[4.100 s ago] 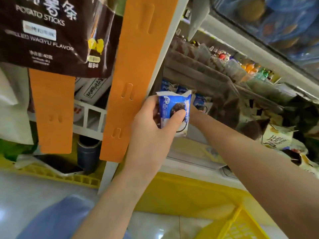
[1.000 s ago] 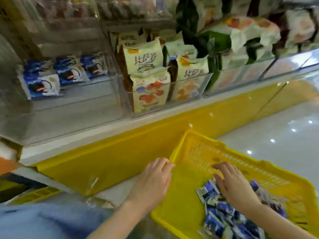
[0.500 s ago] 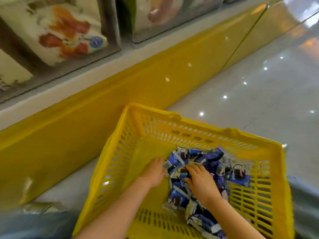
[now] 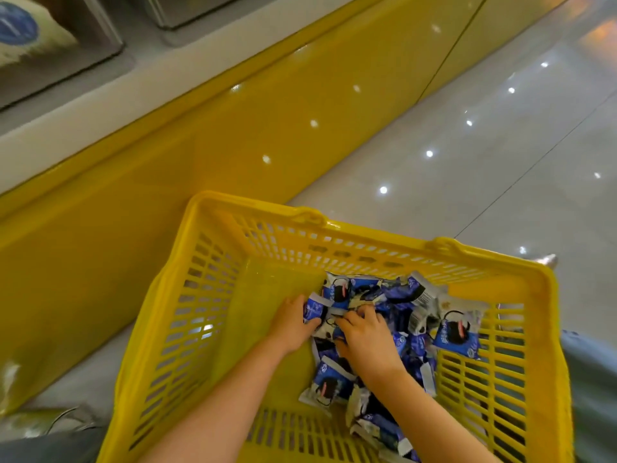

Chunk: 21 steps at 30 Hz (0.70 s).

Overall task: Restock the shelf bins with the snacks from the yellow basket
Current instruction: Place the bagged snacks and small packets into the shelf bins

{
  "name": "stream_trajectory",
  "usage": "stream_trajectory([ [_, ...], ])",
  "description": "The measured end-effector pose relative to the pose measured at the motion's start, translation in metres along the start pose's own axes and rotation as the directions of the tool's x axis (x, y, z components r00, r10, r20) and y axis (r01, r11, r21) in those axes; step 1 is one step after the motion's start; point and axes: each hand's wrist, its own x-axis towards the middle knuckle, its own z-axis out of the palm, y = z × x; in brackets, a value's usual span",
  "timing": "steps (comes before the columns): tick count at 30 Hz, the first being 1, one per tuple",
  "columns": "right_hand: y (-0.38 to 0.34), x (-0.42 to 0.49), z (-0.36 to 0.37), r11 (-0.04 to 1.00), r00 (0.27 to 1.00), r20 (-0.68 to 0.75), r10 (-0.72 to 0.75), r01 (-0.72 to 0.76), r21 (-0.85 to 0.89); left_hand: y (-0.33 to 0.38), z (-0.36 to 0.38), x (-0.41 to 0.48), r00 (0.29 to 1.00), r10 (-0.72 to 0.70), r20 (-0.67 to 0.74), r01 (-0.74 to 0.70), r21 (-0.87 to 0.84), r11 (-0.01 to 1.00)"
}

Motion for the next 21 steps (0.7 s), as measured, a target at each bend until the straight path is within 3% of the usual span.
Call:
stream_trajectory([
  [3,0.000,-0.001,-0.002,0.994,0.998,0.062,-0.012,0.005,0.111,-0.002,-0.012,-0.010,0.998,-0.059,-0.013,0.056,-0.141,0.988],
  [5,0.001,-0.002,0.002,0.961,0.994,0.105,0.042,-0.069,0.269,-0.004,-0.024,-0.018,0.994,-0.101,-0.027,0.094,-0.195,0.976],
  [7,-0.006,-0.002,-0.006,0.861,0.982,0.128,0.137,-0.182,0.475,-0.009,-0.034,-0.026,0.992,-0.123,-0.030,0.114,-0.212,0.971],
  [10,-0.026,0.001,-0.026,0.721,0.963,0.167,0.213,-0.270,0.638,-0.014,-0.044,-0.039,0.994,-0.105,0.030,0.109,-0.273,0.956],
  [13,-0.046,0.002,-0.042,0.681,0.967,0.157,0.201,-0.253,0.687,-0.005,-0.051,-0.058,0.992,-0.125,0.027,0.121,-0.512,0.851],
  [16,-0.068,-0.005,-0.058,0.700,0.983,0.108,0.152,-0.184,0.690,0.005,-0.063,-0.083,0.975,-0.149,0.165,0.222,-0.750,0.624],
  [18,-0.081,-0.014,-0.068,0.762,0.994,0.034,0.108,-0.105,0.639,0.006,-0.072,-0.099,0.975,-0.110,0.193,0.221,-0.780,0.586],
  [21,-0.096,-0.027,-0.082,0.773,0.998,-0.055,0.028,0.014,0.634,0.006,-0.090,-0.121,0.992,-0.075,0.101,0.126,-0.779,0.614],
])
